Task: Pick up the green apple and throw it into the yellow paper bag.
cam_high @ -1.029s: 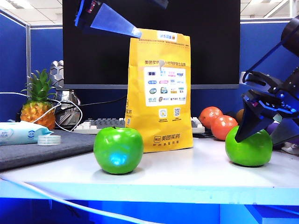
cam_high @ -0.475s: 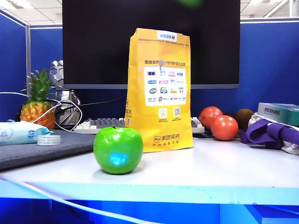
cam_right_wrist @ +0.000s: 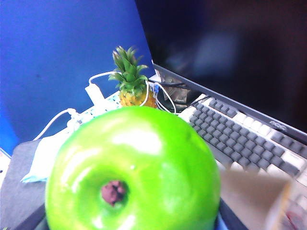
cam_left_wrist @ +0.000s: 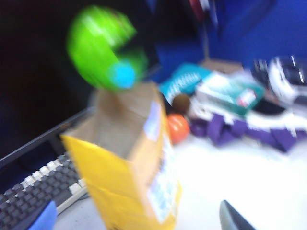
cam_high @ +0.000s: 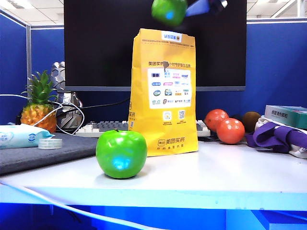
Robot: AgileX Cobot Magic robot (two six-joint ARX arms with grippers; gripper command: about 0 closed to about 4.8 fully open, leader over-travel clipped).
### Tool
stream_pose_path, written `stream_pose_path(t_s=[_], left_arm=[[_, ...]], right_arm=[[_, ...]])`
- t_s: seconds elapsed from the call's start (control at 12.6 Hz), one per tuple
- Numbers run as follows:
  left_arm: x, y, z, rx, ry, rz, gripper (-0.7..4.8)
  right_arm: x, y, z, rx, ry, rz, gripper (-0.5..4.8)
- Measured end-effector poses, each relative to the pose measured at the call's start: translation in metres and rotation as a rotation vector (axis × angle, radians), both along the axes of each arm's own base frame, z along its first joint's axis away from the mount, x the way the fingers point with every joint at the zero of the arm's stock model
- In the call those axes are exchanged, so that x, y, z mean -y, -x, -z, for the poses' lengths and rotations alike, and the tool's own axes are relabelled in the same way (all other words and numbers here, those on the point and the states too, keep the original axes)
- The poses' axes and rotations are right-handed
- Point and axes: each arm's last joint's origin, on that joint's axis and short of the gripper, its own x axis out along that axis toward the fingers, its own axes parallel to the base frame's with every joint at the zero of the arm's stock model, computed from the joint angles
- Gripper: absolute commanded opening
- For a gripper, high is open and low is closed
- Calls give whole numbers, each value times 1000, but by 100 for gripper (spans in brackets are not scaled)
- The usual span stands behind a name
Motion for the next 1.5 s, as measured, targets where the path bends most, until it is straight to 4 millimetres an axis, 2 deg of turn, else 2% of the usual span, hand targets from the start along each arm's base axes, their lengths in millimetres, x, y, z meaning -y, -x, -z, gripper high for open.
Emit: stream_pose_path(t_s=[0.08,0.16,0.24,0.63,0.79,0.95,1.11,1.27,1.35,1.5], left_arm=[[-7,-3,-4,-10,25,-9,479],[-11,-6,-6,-16,37,-16,479],[-15,-7,-2,-51,24,-22,479],[-15,-6,-1,-67,15,-18,479],[-24,5,-9,-3,-21,-123,479],[-49,36,-36,195,-37,-382,479],[-78,74,-58,326,36,-499,479],[-94,99,-61,361,48,-493,479],[-99,110,-58,358,41,-489,479],[-103,125,-41,327,17,-438,479]], right_arm=[[-3,-7,0,4,-1,-2,177],[-4,-9,-2,12,-4,-3,404],[-5,-9,-1,0,0,-6,479],[-4,-10,-4,20,-12,-19,479],[5,-2,-17,49,-13,-2,479],[31,32,-54,170,9,48,479],[57,84,-91,306,76,113,479],[62,128,-104,369,160,71,479],[57,158,-107,415,209,39,479],[46,209,-105,539,257,47,479]])
